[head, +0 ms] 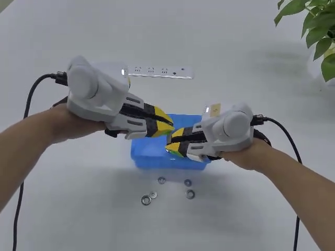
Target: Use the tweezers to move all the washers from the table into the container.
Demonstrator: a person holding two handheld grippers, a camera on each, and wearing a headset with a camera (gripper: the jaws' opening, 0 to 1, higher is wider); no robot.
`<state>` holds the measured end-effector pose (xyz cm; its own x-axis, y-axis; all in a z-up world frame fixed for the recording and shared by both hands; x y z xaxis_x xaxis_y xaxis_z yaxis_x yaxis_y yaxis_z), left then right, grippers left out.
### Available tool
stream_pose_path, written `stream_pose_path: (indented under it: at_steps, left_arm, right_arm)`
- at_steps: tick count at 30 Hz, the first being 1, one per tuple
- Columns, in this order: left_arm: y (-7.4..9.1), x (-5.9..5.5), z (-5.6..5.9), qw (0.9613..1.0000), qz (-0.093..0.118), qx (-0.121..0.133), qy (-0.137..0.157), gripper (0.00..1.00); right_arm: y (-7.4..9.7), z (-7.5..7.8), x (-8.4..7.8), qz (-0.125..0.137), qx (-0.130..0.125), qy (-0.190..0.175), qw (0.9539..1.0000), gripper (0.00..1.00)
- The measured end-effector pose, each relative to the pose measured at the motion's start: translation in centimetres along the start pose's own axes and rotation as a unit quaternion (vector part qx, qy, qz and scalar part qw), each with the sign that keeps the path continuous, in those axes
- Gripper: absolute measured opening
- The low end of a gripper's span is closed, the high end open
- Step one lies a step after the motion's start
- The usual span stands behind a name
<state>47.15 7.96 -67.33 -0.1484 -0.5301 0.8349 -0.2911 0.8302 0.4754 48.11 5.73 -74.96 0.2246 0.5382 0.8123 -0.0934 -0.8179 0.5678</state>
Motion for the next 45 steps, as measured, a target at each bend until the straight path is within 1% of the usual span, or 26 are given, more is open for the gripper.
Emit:
stream_pose_path:
  at_steps: [6,14,18,25,27,31,35,41,45]
  left_arm:
    - [-0.1,0.0,-0.1,0.9999,0.002,-0.004,-0.009,0.07]
    - [-0.1,0.0,-0.1,1.0,0.002,-0.006,-0.007,0.05]
    - [-0.2,0.1,0.0,0.9999,0.001,-0.009,-0.011,0.05]
    - [-0.2,0.2,0.0,0.9998,-0.005,-0.01,-0.014,0.05]
    - [-0.1,0.2,0.0,0.9998,-0.007,-0.011,-0.014,0.05]
    - [0.0,0.5,0.0,0.9999,-0.006,-0.009,-0.011,0.05]
    - [0.2,0.7,0.0,0.9999,-0.01,-0.01,-0.005,0.05]
    - [0.6,1.5,0.0,0.9999,-0.012,-0.007,-0.006,0.05]
    - [0.8,2.0,0.1,0.9999,-0.015,-0.005,-0.003,0.05]
  right_arm:
    - [0.0,0.0,0.0,0.001,0.001,-0.003,1.0,0.1]
    - [0.1,0.1,0.0,-0.004,-0.004,0.0,1.0,0.12]
    - [0.3,0.0,0.1,-0.001,-0.008,-0.009,0.9999,0.13]
    - [0.7,-0.2,0.6,0.005,-0.011,-0.016,0.9998,0.2]
    - [0.9,-0.2,0.7,0.006,-0.016,-0.016,0.9997,0.24]
    - [1.3,-0.3,1.1,0.014,-0.02,-0.019,0.9995,0.25]
    - [1.9,-0.4,1.6,0.023,-0.025,-0.031,0.9989,0.28]
    - [3.1,-0.7,2.1,0.032,-0.036,-0.032,0.9983,0.31]
    - [3.9,-1.1,2.4,0.036,-0.042,-0.037,0.9978,0.34]
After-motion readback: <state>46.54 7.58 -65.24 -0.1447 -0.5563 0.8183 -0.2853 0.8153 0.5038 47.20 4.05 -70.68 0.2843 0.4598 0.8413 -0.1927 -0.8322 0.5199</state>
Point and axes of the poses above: the centre of the closed fingertips' face, and the gripper's own axes: y roughly backward along the fingers, z roughly to its right, x roughly out of its top, the point moved 3 cm from there along y, roughly backward along the fingers, and after that the axes turned 15 degrees about -y, right-handed, at the moved point
